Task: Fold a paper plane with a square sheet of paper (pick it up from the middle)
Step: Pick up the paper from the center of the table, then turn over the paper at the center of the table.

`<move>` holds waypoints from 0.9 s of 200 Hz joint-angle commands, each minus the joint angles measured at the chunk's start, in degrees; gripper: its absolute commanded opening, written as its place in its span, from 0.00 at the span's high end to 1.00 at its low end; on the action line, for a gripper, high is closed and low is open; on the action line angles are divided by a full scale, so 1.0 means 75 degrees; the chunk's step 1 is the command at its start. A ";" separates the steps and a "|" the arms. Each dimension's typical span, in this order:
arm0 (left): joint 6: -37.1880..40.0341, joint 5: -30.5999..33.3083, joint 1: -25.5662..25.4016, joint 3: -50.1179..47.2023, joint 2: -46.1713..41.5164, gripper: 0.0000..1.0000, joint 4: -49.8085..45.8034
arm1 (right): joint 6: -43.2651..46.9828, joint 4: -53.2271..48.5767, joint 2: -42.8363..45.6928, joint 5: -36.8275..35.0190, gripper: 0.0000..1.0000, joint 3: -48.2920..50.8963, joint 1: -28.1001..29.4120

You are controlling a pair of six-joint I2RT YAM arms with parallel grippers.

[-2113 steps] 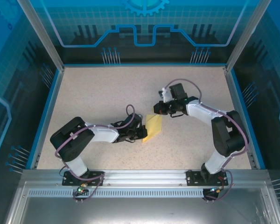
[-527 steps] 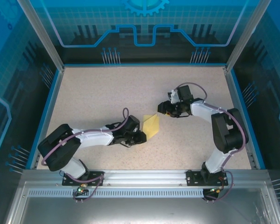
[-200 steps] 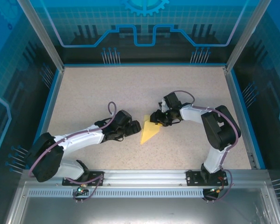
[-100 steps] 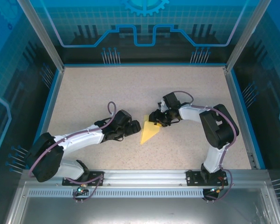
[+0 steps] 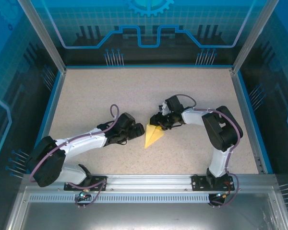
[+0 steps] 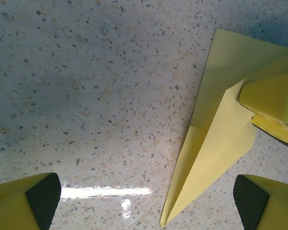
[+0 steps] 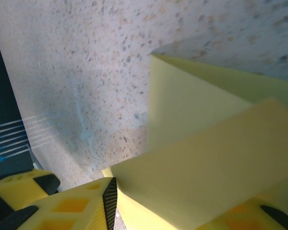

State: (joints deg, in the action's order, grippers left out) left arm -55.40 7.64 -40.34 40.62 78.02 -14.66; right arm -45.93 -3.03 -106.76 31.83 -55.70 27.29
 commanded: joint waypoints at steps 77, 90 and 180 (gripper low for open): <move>0.0160 -0.2075 0.0762 -0.0630 -0.0535 0.04 0.1087 | 0.0485 0.1305 0.0776 0.0835 0.97 0.0621 0.0111; 0.0205 -0.2590 0.0885 -0.0701 -0.0726 0.04 0.1471 | 0.0260 0.1674 0.1077 0.1283 0.97 0.0665 -0.0009; -0.0432 -0.4773 0.1114 -0.0745 -0.0988 0.06 0.4214 | -0.1728 0.3331 0.1879 0.3463 0.96 0.0390 -0.0369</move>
State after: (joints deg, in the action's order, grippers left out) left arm -56.42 -22.59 -32.62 34.50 69.10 10.76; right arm -52.95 16.67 -94.28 52.21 -51.09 24.91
